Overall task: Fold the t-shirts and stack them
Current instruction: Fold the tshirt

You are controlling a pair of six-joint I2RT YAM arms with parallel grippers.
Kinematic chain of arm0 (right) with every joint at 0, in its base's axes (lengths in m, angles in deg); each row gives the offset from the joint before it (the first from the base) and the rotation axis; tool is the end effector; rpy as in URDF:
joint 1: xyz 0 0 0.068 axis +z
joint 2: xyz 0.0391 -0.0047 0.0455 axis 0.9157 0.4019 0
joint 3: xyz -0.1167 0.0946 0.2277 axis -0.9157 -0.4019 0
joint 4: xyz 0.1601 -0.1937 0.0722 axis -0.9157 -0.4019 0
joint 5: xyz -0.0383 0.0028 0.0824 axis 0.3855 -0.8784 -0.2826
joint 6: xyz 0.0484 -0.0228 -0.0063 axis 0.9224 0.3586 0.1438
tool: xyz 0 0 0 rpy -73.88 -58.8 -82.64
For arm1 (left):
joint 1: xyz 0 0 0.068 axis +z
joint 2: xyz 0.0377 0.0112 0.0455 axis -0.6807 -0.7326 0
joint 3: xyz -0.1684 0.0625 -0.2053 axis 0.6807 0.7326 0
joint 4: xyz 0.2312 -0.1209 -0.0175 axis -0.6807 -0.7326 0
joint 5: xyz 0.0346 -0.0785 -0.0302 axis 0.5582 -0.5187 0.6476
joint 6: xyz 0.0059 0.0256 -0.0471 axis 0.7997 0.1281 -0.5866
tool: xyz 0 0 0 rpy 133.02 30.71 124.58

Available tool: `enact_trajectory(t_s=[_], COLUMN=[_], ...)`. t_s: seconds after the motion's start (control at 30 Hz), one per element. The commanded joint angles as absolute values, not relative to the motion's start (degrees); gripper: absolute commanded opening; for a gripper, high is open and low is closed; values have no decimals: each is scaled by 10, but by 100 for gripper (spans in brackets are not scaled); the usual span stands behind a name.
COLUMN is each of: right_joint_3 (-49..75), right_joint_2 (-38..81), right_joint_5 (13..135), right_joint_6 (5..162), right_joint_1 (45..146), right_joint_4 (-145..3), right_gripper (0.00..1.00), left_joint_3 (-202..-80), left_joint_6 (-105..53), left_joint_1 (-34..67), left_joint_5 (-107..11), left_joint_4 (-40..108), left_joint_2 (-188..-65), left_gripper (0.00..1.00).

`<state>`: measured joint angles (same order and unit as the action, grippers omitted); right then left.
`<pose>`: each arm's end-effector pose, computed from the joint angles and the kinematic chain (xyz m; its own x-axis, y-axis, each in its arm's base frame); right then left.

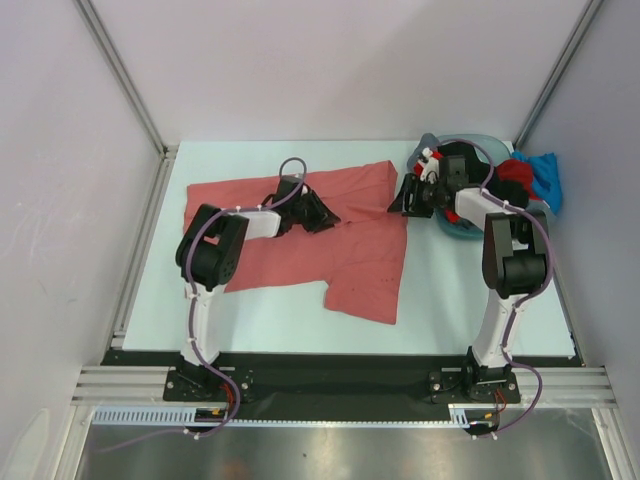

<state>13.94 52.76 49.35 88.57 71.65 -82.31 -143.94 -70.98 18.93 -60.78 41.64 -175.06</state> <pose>0.4208 0.0582 0.1855 -0.8099 0.1037 -0.5774 -0.2708 0.8070 0.5248 0.4126 -0.1975 0.1196 -0.8461 -0.4798 -0.2323 -0.1376 0.6175 -0.7744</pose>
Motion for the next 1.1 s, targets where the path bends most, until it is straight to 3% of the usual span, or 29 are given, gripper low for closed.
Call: enact_trajectory(t_s=[0.0, 0.13, 0.47, 1.07], right_joint_3=[169, 169, 182, 264], right_joint_2=[554, 567, 597, 637], right_joint_5=[449, 424, 393, 429], right_joint_6=[848, 836, 812, 741], right_joint_1=[715, 715, 715, 733], right_joint_4=[-809, -785, -759, -838], right_gripper=[60, 54, 51, 55], left_joint_3=[-1460, -1471, -1484, -1496], left_joint_6=[-725, -725, -724, -718], left_joint_1=[181, 181, 181, 183], left_joint_5=[-604, -605, -609, -618], left_joint_4=[425, 419, 392, 370], left_joint_2=[-1763, -1762, -1762, -1766], left_gripper=[29, 26, 19, 11])
